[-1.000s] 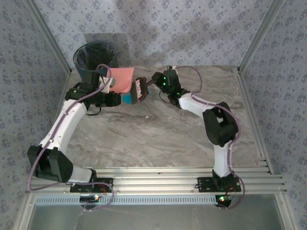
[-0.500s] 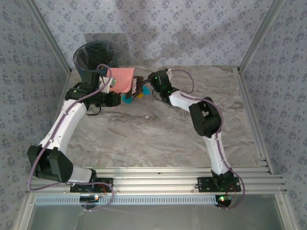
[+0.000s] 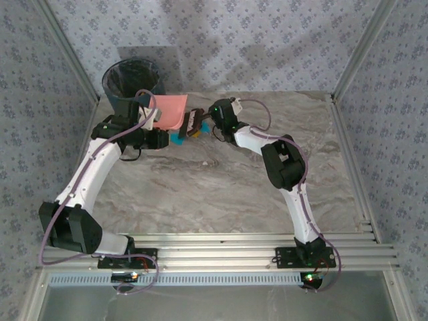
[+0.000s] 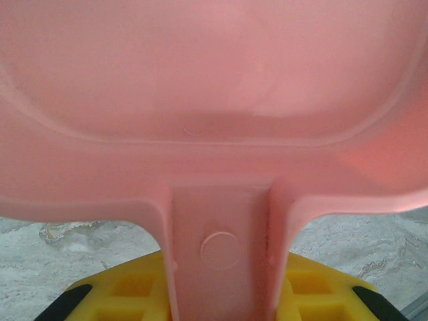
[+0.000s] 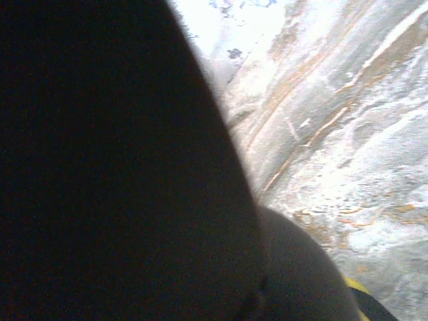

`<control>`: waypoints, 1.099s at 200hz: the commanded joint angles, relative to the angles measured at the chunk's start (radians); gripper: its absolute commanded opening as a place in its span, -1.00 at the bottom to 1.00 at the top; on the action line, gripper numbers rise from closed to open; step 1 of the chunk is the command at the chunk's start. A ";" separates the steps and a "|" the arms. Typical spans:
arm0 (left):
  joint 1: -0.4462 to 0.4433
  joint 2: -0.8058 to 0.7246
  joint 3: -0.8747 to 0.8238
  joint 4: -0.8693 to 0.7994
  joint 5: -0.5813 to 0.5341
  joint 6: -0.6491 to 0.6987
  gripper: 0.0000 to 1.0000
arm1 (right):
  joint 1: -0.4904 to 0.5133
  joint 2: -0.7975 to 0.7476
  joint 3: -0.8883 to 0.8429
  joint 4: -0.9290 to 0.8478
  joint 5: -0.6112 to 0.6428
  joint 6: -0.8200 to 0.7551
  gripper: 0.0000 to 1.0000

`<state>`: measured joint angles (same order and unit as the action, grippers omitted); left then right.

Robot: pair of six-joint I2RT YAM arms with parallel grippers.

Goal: Sweep away the paper scraps from the table

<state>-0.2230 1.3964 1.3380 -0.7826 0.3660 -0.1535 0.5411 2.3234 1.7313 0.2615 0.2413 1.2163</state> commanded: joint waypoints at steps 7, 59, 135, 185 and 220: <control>-0.003 0.003 0.007 0.004 0.010 0.020 -1.00 | -0.011 -0.073 -0.083 -0.050 0.071 -0.022 -1.00; -0.006 0.008 0.010 0.002 0.011 0.019 -1.00 | -0.024 -0.262 -0.356 -0.062 0.153 -0.072 -1.00; -0.029 0.013 0.007 0.000 0.005 0.019 -1.00 | -0.033 -0.554 -0.731 -0.184 0.264 -0.093 -1.00; -0.040 0.028 0.012 -0.009 0.007 0.020 -1.00 | -0.017 -0.769 -0.892 -0.329 0.375 -0.067 -1.00; -0.043 0.030 0.011 -0.009 0.004 0.022 -1.00 | -0.009 -0.876 -0.935 -0.360 0.399 -0.107 -1.00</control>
<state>-0.2584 1.4242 1.3380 -0.7856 0.3660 -0.1535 0.5262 1.4788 0.8398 0.0792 0.5518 1.1877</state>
